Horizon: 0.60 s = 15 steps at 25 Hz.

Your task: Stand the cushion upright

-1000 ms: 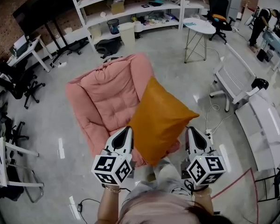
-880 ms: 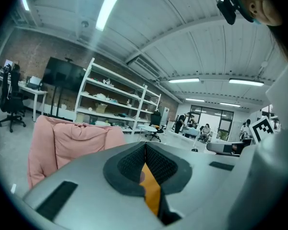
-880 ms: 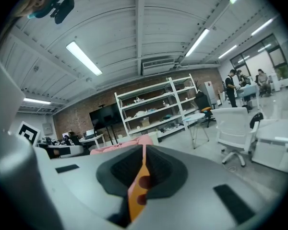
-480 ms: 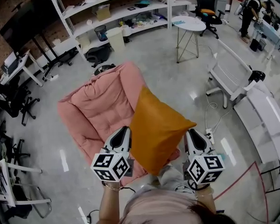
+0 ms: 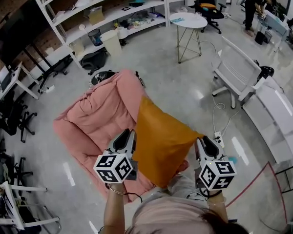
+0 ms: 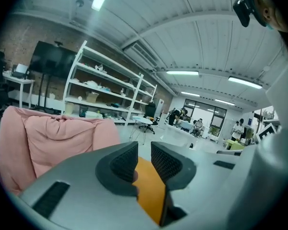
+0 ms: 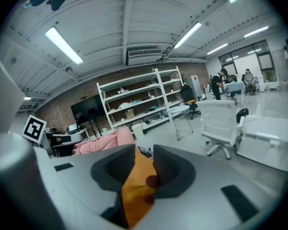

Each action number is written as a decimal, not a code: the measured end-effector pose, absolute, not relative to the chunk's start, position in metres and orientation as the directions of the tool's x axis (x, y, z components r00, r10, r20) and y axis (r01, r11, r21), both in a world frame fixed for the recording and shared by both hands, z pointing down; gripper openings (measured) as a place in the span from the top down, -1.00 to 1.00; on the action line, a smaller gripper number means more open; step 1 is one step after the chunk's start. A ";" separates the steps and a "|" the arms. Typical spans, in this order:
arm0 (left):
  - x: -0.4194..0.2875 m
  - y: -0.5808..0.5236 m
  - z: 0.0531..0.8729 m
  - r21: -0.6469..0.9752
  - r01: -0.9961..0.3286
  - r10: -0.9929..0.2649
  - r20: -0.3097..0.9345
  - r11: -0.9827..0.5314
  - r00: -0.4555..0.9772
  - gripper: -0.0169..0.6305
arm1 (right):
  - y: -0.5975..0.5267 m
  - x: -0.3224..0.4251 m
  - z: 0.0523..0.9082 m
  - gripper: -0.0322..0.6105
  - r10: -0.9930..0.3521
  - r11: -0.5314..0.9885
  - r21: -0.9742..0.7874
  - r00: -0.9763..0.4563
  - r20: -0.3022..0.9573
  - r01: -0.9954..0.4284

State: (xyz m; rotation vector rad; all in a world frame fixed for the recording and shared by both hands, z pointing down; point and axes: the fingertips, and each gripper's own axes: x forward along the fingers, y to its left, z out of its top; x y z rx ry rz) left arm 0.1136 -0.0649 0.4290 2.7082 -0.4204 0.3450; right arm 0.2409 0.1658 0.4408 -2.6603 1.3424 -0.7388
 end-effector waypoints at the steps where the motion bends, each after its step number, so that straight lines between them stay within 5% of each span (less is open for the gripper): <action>1: 0.120 -0.067 0.432 0.332 -0.328 -0.232 0.296 -0.885 0.926 0.73 | 0.167 0.246 0.444 0.52 -0.768 -0.623 -0.272 0.506 0.393 -0.734; 15: 0.186 -0.105 0.470 0.330 -0.291 -0.158 0.375 -0.898 0.914 0.52 | 0.178 0.291 0.484 0.30 -0.693 -0.699 -0.291 0.517 0.503 -0.653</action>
